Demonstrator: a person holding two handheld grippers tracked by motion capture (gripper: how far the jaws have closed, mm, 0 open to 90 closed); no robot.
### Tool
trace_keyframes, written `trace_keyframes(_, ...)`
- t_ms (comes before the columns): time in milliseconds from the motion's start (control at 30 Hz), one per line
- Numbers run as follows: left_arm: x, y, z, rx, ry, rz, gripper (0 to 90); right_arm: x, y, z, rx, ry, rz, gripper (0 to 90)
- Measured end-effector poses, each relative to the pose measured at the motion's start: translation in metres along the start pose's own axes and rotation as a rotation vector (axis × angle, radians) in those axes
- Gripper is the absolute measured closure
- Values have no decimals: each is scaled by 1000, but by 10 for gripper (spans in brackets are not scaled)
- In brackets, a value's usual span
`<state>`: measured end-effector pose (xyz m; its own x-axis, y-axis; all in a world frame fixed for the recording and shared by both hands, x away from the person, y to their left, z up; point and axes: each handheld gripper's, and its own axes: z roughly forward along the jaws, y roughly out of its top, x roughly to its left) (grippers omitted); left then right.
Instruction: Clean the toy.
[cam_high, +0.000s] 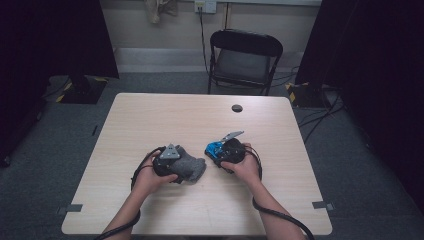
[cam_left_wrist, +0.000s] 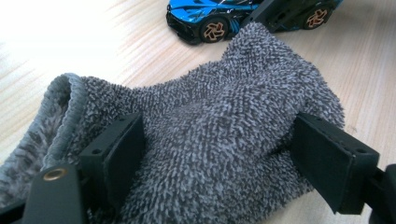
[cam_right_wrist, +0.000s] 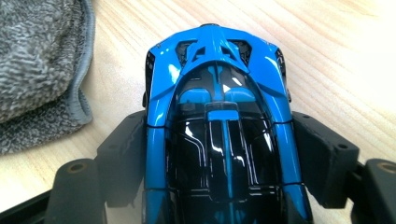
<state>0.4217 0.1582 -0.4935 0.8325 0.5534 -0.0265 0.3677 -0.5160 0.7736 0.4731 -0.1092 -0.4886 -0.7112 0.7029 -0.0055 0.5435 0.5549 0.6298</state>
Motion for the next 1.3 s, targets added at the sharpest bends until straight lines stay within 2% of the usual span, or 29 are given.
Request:
trace_keyframes(33, 0, 0, 0, -5, -2, -7, 187, 0, 0, 0, -1, -1, -2, 260)
trace_keyframes(267, 1, 4, -6, -8, 2, 13, 199, -4, -4, -5, -3, 5, 11, 263)
trace_keyframes(367, 2, 6, -8, -3, 1, 41, 200, -4, -6, -8, -1, 8, 5, 263)
trace_keyframes(533, 1, 3, -4, 16, -4, 70, 196, -4, -9, -12, -10, 19, 9, 263)
trace_keyframes(667, -2, 1, 0, 25, -2, 85, 207, -3, -10, -17, -3, 21, -6, 263)
trace_keyframes(767, -2, -1, 1, 31, -5, 73, 264, -3, -10, -22, -9, 28, -9, 272)
trace_keyframes(867, -5, 1, -1, 47, -25, 79, 409, -2, -12, -25, 11, 35, -27, 272)
trace_keyframes(900, -6, 1, -2, 48, -25, 69, 456, -2, -13, -25, 15, 33, -27, 272)
trace_keyframes(933, -6, 2, -2, 58, -26, 76, 480, -3, -14, -26, 15, 39, -24, 272)
trace_keyframes(1100, -7, 2, -3, 50, -29, 64, 563, -1, -16, -26, 6, 29, -32, 271)
trace_keyframes(1200, -7, 2, -3, 50, -29, 58, 573, 0, -18, -25, -2, 35, -47, 268)
trace_keyframes(1300, -7, 1, -3, 48, -33, 59, 582, 0, -18, -23, 12, 40, -66, 263)
